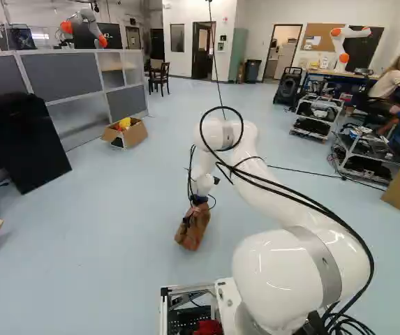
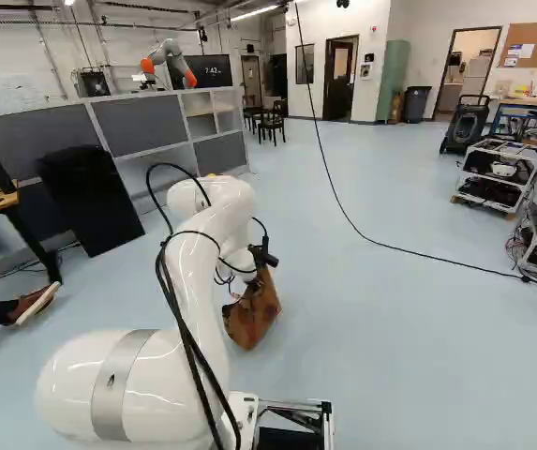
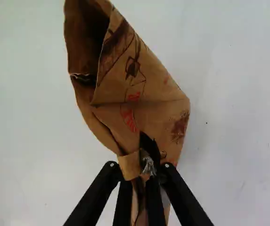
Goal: Pick up the grocery bag from the ground
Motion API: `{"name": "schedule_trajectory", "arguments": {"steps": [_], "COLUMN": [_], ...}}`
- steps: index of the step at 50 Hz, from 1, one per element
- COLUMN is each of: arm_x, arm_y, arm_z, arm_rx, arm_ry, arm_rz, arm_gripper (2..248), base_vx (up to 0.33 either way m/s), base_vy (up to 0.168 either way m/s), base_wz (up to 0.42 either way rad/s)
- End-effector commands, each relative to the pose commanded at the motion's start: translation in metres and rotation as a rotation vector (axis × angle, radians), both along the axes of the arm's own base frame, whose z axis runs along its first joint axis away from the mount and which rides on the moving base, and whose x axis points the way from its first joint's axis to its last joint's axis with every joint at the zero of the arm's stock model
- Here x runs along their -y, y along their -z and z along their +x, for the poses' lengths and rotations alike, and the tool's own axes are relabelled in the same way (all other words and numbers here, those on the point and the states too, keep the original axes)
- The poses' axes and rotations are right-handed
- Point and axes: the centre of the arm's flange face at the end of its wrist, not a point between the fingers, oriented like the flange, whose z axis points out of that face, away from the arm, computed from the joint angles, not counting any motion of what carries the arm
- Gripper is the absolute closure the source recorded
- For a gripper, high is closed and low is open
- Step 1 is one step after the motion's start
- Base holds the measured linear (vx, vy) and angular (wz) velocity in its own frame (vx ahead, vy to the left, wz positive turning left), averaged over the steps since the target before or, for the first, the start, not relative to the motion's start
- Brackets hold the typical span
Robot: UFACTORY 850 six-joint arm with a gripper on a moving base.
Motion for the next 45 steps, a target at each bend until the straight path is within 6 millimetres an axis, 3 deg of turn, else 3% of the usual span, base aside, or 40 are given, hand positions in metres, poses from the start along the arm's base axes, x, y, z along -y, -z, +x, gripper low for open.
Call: {"name": "schedule_trajectory", "arguments": {"steps": [45], "arm_x": [0.0], "arm_y": [-0.067], "arm_z": [-0.004], "arm_rx": [0.026], "arm_ry": [0.0], "arm_rz": [0.002], "arm_gripper": [223], "base_vx": [0.0], "base_vy": [0.0], "base_wz": [0.0]}}
